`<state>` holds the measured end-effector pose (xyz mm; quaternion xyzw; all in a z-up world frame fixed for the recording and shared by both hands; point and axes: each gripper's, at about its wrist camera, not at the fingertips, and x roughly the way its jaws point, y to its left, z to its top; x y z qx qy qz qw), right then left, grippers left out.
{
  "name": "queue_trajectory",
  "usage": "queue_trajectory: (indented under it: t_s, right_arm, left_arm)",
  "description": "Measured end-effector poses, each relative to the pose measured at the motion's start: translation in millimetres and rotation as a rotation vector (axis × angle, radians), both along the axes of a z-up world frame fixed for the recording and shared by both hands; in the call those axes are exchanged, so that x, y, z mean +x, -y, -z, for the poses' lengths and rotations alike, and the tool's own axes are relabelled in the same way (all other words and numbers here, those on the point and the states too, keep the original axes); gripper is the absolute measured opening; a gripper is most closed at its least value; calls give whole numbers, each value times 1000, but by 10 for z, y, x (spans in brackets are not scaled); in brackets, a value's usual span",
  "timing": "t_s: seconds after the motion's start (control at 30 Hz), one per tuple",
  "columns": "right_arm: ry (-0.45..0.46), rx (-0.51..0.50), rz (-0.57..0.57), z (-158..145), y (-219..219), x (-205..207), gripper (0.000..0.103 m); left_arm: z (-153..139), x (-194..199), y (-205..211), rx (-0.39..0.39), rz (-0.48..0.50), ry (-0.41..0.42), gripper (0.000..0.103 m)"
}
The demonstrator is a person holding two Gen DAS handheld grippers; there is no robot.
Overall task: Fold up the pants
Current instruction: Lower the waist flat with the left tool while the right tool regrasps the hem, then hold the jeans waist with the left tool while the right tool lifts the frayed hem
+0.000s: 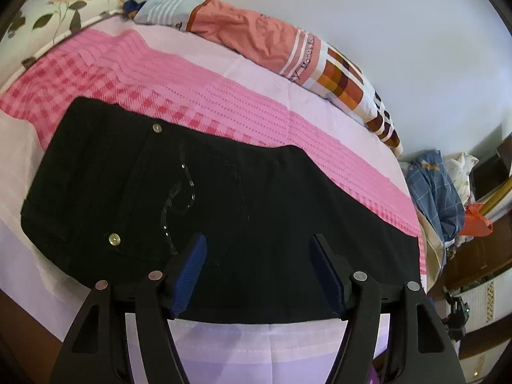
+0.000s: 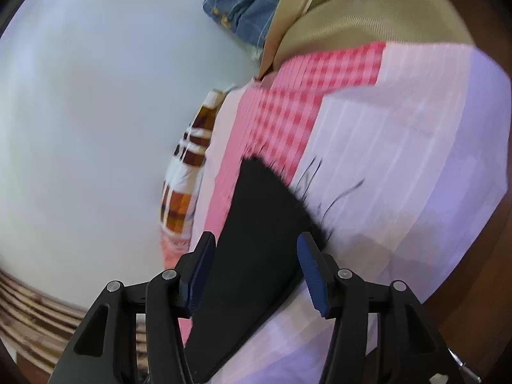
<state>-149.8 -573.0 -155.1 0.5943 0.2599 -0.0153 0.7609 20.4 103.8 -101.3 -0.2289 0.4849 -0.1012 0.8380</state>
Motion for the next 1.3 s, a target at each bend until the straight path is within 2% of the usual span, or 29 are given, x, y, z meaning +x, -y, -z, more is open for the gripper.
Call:
queue_trajectory:
  t_s: [0.17,0.27,0.4,0.43,0.47,0.6,0.77,0.87,0.97,1.1,1.2,1.23,1.3]
  right_arm:
    - [-49,27,-24,165,-86,126,47]
    - [-105,27,-24,275,-110,195,47]
    - [-90,34,-17,322,-107,176,45]
    - [-94,30,-17,323,-102,172,36]
    - [-114,9,-25,320,-114,189,10]
    - [-165,-73,-23,266,-177,189,6]
    - [-183,-111,-7,203,-217,117,4]
    - [-186,-65,-3,330,-172,100,4]
    - [-140,6,43,365,-97,3,8]
    - [-129,-15,102,272,47,-121,11]
    - [-129,-11,79,285,41,-82,29]
    - [-127,-9,75,301,31,-63,38]
    - [-126,4,73,349,6,-25,42]
  left_arm:
    - [67,23,15,-27,-4,-31,68]
    - [59,9,28,-17,0,-30,68]
    - [59,12,21,-6,-4,-29,68]
    - [68,16,21,-6,-7,-32,68]
    - [82,23,25,-8,-9,-39,68]
    - [116,31,56,-14,-3,-59,68]
    - [103,32,75,8,7,-68,68]
    - [105,36,42,6,-1,-65,69]
    - [135,42,20,-3,-8,-80,69]
    - [157,25,-9,-13,-16,-88,69]
    - [163,26,-11,-14,-13,-91,69]
    - [173,26,-7,-16,-11,-95,69]
    - [190,23,6,-21,-8,-103,69]
